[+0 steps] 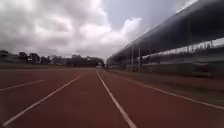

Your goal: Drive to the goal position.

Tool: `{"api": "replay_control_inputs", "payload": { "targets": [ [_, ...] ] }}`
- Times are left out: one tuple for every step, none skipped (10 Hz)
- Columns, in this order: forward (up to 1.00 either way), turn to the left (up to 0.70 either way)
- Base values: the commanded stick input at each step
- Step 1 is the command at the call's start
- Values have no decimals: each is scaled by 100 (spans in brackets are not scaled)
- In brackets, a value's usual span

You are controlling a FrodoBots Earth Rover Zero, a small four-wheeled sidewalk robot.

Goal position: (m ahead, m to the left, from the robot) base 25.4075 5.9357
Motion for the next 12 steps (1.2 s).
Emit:
{"api": "replay_control_inputs", "payload": {
  "targets": [
    [70,35],
    [70,35],
    [70,0],
    [70,0],
    [70,0],
    [70,0],
    [70,0],
    [70,0],
    [70,0],
    [70,0],
    [70,0],
    [70,0]
  ]
}}
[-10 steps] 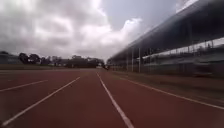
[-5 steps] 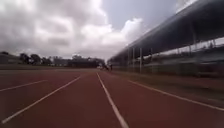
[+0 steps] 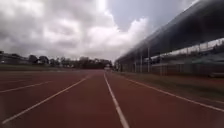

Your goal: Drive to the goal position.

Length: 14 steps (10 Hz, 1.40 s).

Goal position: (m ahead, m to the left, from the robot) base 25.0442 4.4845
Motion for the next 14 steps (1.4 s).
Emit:
{"api": "replay_control_inputs", "payload": {
  "targets": [
    [70,0],
    [70,0],
    [70,35],
    [70,35],
    [70,35],
    [70,0],
    [70,0],
    [70,0],
    [70,0],
    [70,0],
    [70,0],
    [70,0],
    [70,0],
    [70,0]
  ]
}}
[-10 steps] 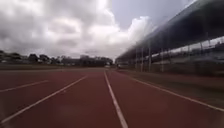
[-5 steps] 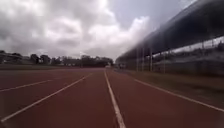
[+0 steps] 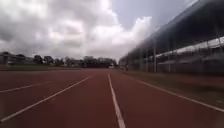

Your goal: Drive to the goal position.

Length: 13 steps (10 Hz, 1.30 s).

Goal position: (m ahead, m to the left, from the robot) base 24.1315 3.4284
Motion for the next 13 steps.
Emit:
{"api": "replay_control_inputs", "payload": {
  "targets": [
    [70,0],
    [70,0],
    [70,0],
    [70,0],
    [70,0],
    [70,0],
    [70,10],
    [70,22],
    [70,35],
    [70,35],
    [70,35],
    [70,0],
    [70,0]
  ]
}}
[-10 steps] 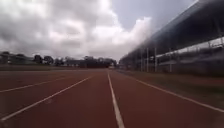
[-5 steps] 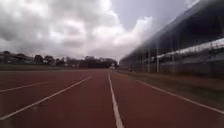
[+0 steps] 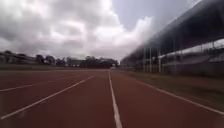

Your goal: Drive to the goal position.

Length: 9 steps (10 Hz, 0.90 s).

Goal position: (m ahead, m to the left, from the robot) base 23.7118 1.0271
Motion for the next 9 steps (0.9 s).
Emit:
{"api": "replay_control_inputs", "payload": {
  "targets": [
    [70,0],
    [70,0],
    [70,0],
    [70,0],
    [70,0],
    [70,0],
    [70,0],
    [70,0],
    [70,0]
  ]
}}
